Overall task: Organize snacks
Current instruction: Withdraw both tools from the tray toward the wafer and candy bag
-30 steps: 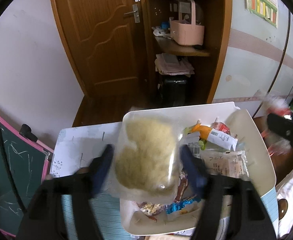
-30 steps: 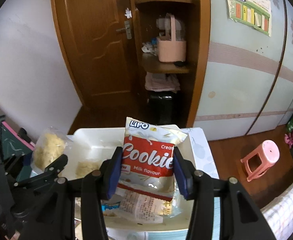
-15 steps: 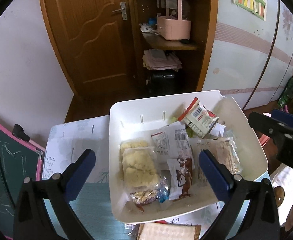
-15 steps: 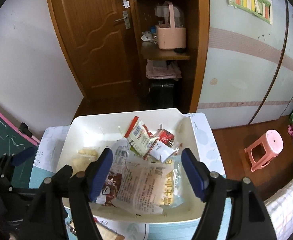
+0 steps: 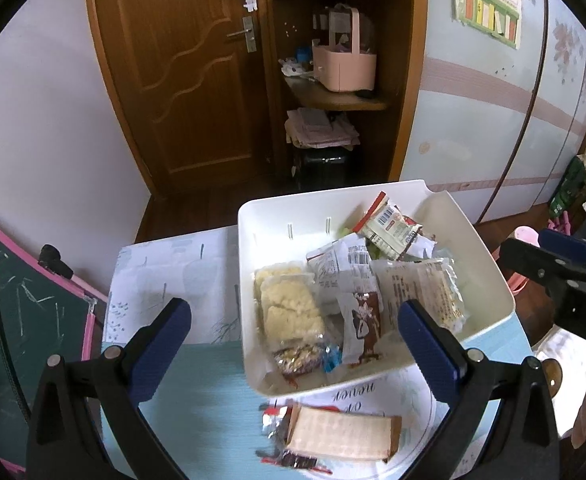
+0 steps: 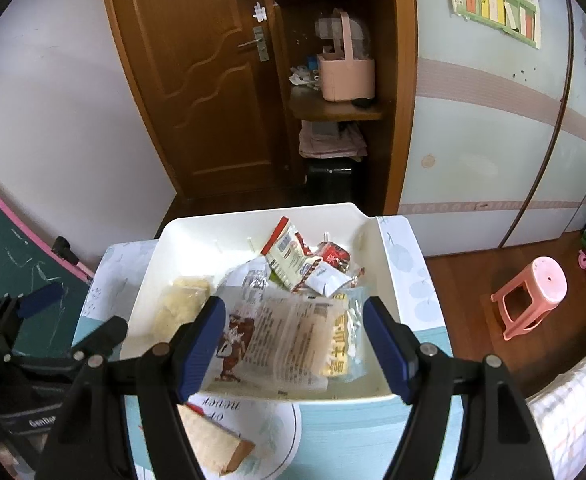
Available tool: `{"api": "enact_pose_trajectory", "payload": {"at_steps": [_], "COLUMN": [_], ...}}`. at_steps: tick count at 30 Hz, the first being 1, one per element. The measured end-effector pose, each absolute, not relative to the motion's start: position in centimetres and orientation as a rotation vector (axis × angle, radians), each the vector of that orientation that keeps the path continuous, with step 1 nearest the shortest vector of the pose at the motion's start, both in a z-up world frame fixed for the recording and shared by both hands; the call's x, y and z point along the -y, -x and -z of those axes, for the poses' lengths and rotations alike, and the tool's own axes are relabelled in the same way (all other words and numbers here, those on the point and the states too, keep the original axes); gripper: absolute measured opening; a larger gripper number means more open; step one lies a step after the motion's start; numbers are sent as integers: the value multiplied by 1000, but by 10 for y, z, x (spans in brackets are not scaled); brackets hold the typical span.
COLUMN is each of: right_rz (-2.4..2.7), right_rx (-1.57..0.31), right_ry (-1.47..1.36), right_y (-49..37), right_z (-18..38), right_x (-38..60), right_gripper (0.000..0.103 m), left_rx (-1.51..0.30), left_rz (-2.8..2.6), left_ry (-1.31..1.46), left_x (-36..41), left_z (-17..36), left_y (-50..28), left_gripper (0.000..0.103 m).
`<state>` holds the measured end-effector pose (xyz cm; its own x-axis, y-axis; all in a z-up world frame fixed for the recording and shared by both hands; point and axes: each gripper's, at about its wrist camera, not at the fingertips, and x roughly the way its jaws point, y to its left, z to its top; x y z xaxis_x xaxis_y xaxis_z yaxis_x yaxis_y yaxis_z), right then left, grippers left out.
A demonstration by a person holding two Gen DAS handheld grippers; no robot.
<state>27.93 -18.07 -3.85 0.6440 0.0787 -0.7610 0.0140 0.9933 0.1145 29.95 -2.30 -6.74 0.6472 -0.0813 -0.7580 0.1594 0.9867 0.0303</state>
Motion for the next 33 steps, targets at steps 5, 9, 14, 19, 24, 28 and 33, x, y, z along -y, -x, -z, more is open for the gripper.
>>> {"api": "enact_pose_trajectory", "payload": {"at_steps": [5, 9, 14, 19, 24, 28, 33], "right_rz": [-72, -111, -149, -190, -258, -308, -386], "right_rx": [-850, -838, -817, -825, -894, -978, -1084], "right_ry": [-87, -62, 14, 90, 119, 124, 153], "right_y": [-253, -234, -213, -204, -206, -210, -214], "right_z": [29, 23, 22, 38, 75, 118, 172], "right_x": [170, 159, 142, 125, 114, 107, 94], "right_gripper": [72, 72, 72, 72, 72, 72, 72], "left_rx": [-832, -815, -790, -800, -884, -957, -1069], "left_rz": [146, 159, 154, 156, 166, 161, 183], "left_ry": [-96, -85, -107, -150, -145, -114, -109], "left_x": [12, 2, -9, -17, -30, -47, -56], "left_z": [55, 46, 41, 57, 99, 141, 193], "left_y": [-275, -255, -233, -219, -215, -216, -216], "left_gripper": [103, 103, 103, 103, 103, 103, 103]}}
